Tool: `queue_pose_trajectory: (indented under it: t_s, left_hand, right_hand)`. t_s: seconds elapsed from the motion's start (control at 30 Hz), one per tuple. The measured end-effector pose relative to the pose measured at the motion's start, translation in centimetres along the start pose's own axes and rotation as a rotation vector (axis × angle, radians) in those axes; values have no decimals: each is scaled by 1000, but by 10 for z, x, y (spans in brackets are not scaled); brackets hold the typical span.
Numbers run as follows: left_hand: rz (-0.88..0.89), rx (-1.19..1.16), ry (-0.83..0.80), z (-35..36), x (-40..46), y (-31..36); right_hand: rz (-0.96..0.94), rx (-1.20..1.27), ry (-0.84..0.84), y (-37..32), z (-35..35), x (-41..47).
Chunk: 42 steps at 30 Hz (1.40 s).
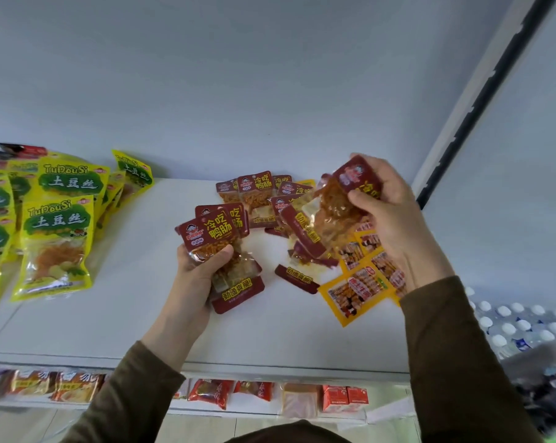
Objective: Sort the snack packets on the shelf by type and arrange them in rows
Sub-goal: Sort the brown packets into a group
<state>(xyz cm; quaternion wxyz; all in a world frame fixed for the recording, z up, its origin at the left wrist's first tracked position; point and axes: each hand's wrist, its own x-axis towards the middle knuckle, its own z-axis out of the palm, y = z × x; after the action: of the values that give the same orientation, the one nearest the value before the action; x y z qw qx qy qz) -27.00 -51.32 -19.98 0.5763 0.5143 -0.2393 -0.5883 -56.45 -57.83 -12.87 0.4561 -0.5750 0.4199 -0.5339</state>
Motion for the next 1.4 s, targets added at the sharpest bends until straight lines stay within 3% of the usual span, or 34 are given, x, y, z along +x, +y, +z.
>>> queue_pose_trajectory:
  t_s: [0.1,0.27,0.5,0.7,0.8,0.87,0.93,1.0,1.13,1.23,1.4]
  left_hand:
    - [-21,15,-23,2,3,7]
    - [-133,-34,-161,20,1,14]
    - [-113,-15,-34,18,13,14]
    - [-147,-45,-64,29,16,23]
    - [-163,-68,-146,34,14,23]
    - [-196,-73,-175,34,15,22]
    - [-263,-71,-175,31,13,24]
    - [-333,-105,-237,25,13,26]
    - [-273,17,-335,23,10,31]
    - [-235,139,-317,27,7,31]
    - [-135,19,-252,27,9,28]
  right_hand:
    - [-26,261,-128,-14,6,-5]
    - [40,135,-356,-9,59,-4]
    - [7,245,-230,-31,35,19]
    - [79,510,-331,-32,53,32]
    - [174,421,-339,-15,75,37]
    - [218,198,-309,2,86,35]
    - [191,-53,-290,15,93,31]
    - [138,-142,-293,24,97,28]
    - [8,-343,-299,31,109,22]
    - [-84,-410,-278,31,125,15]
    - [-68,-242,-76,36,135,11]
